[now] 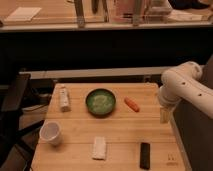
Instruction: Drag the pepper across the table
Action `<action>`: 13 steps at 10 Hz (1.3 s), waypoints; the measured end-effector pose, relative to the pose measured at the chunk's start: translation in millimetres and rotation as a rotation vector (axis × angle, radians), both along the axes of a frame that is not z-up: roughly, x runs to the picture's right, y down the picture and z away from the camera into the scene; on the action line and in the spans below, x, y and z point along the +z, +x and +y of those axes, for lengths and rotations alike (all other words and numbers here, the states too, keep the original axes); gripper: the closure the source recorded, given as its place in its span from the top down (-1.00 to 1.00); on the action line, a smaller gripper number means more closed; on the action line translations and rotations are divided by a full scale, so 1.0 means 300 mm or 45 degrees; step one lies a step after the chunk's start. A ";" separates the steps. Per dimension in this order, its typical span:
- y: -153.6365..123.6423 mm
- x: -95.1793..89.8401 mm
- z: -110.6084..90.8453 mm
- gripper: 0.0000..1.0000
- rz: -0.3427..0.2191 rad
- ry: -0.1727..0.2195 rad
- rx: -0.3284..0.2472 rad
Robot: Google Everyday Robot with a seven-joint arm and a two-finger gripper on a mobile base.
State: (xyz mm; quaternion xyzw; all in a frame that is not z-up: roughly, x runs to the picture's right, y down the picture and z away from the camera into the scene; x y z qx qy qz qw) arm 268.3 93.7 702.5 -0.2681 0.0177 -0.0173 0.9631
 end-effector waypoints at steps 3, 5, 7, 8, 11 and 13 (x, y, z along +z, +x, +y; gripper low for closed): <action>-0.026 0.034 -0.019 0.60 -0.022 0.017 -0.057; -0.044 0.071 -0.028 0.60 -0.052 0.039 -0.122; -0.065 0.097 -0.043 0.60 -0.070 0.047 -0.153; -0.069 0.107 -0.046 0.60 -0.078 0.051 -0.174; -0.077 0.151 -0.062 0.60 -0.116 0.066 -0.243; -0.083 0.166 -0.070 0.60 -0.128 0.072 -0.269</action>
